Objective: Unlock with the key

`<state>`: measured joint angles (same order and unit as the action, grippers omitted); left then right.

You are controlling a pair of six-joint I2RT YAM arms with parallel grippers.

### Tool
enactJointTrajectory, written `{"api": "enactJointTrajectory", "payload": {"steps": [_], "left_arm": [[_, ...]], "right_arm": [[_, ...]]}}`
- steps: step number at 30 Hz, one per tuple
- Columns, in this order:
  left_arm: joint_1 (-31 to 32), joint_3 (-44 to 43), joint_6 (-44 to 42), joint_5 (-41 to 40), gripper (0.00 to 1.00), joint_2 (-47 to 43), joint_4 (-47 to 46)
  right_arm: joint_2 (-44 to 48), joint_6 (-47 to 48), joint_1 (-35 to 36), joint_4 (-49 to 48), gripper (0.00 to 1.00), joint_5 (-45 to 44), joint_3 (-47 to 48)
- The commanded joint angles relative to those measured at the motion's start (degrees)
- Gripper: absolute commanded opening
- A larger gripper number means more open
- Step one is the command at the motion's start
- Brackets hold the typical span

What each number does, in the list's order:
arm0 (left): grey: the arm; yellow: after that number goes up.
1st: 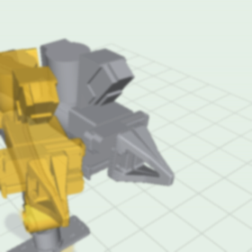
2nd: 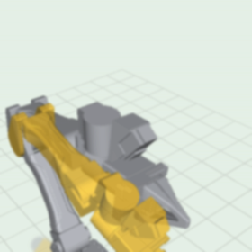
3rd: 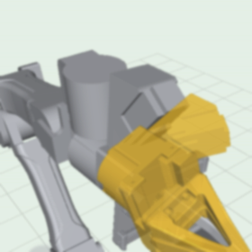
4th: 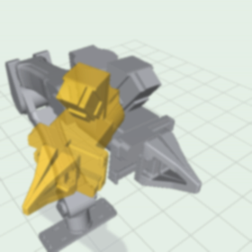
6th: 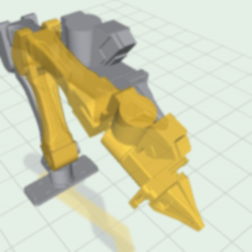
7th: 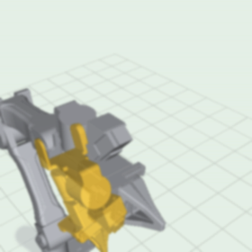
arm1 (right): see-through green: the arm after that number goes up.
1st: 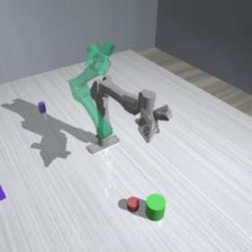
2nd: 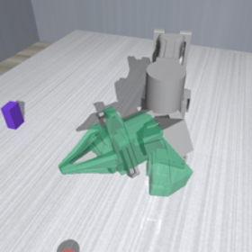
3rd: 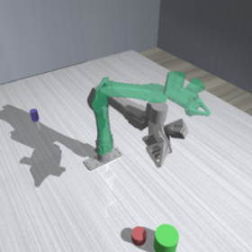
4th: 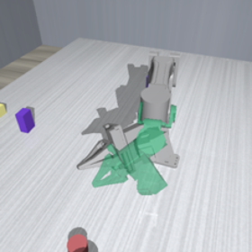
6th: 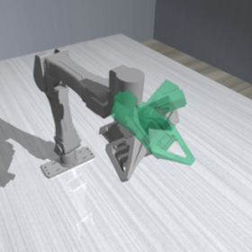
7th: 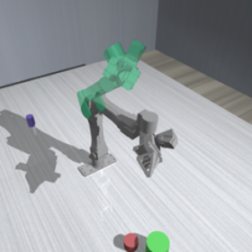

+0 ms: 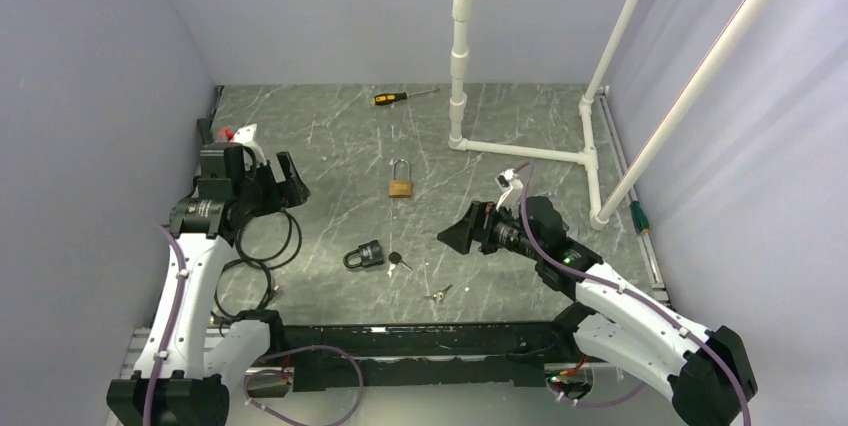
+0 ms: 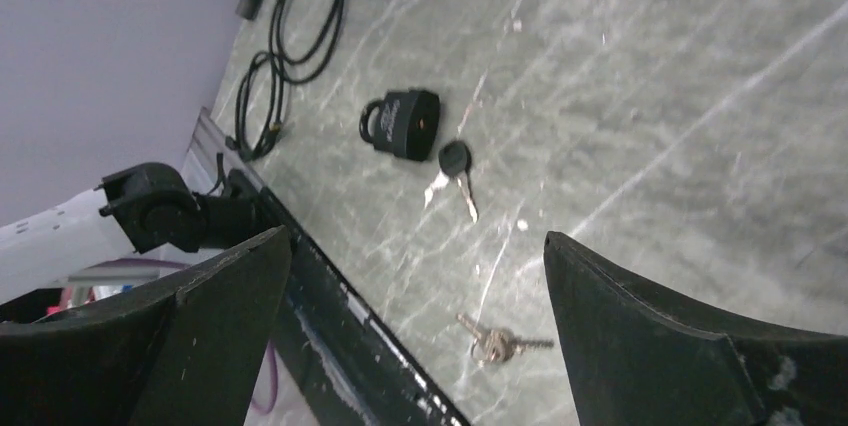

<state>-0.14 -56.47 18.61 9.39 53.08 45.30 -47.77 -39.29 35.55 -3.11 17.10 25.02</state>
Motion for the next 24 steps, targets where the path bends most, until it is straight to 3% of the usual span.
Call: {"api": "enactJointTrajectory", "payload": {"steps": [1,6,10,17,24], "left_arm": [[-0.2,-0.8,-1.6,0.4,0.96,-1.2,-0.4],[-0.2,-0.7,-1.3,0.1,0.96,-1.5,-0.4],[-0.2,-0.4,-0.8,-0.1,0.96,-1.4,-0.6],[-0.2,-0.6,-0.8,-1.2,0.95,0.3,0.0],[-0.2,-0.9,-0.8,-1.0,0.92,1.8,0.4]], "right_arm": [[0.7,-5.2,0.8,9.4,1.00,-1.2,2.2],[2.0,-11.2,3.0,18.2,1.00,-8.1,4.0],[-1.7,-21.3,6.0,32.2,0.97,-19.4,8.3],[-8.8,-33.2,21.0,38.3,0.90,-35.6,13.2],[-21.8,-38.4,31.1,43.9,0.89,-42.3,20.5]]}}
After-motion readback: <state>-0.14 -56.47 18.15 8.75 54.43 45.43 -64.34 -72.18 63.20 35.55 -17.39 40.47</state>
